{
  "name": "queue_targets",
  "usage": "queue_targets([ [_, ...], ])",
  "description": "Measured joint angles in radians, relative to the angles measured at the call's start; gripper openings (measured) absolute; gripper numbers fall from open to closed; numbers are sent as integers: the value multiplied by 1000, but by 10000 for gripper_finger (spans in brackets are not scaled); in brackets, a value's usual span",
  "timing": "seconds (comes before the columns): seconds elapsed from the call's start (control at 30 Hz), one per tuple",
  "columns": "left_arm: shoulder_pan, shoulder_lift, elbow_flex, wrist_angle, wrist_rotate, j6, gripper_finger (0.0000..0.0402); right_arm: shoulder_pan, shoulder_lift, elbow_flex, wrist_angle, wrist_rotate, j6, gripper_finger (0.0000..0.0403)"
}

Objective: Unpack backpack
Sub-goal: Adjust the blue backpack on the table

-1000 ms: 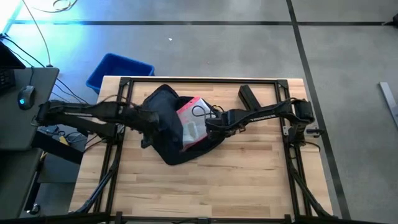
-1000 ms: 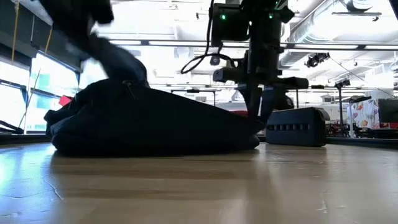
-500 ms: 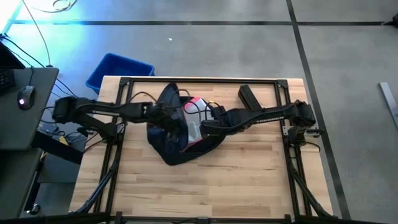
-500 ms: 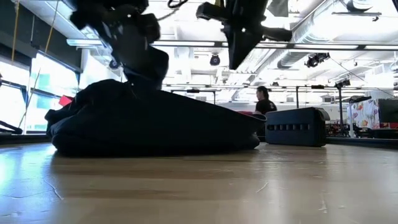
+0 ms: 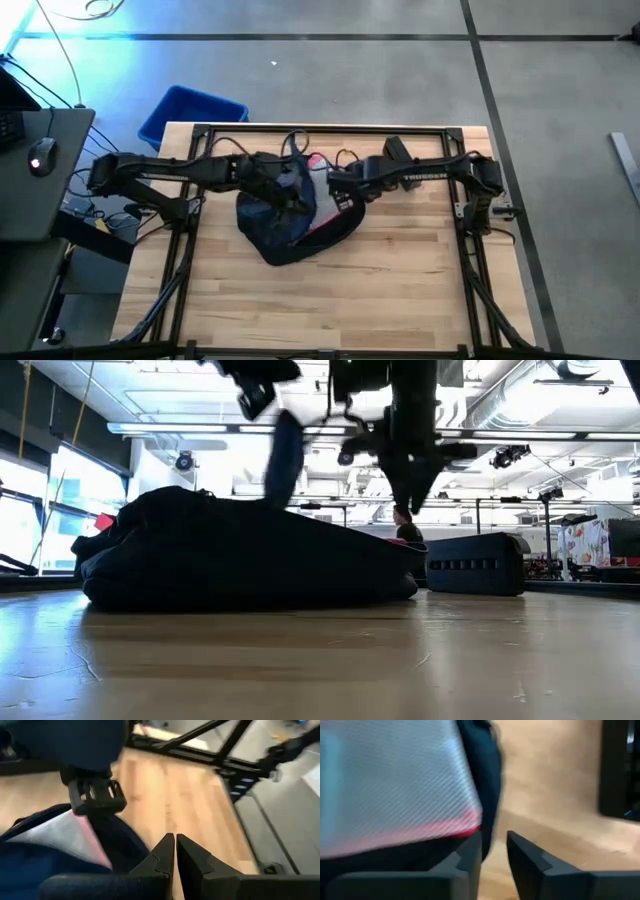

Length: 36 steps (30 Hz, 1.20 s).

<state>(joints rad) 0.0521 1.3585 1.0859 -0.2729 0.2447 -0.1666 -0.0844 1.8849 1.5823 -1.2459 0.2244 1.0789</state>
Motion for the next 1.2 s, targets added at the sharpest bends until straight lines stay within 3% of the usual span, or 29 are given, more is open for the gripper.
queue_targets([
  [0.2, 28, 169, -2, -20, -59, 23, 0, -100, -1, -116, 188, -125, -161, 156],
  [0.37, 47, 258, -2, -94, -98, 24, 0, -126, -1, -215, 309, -175, -169, 167],
  [0.47, 46, 268, -7, -146, -117, 22, 0, -125, -1, -260, 331, -166, -163, 138],
  [0.67, 46, 265, -53, -220, -225, 22, 0, -76, -1, -253, 292, -143, -178, 14],
  [1.0, 53, 251, -179, -215, -253, 14, 0, 69, -32, 18, 3, -36, -10, 1],
  [1.2, 38, 252, -185, -211, -253, 89, 0, 165, -32, 79, -20, -7, 176, 0],
])
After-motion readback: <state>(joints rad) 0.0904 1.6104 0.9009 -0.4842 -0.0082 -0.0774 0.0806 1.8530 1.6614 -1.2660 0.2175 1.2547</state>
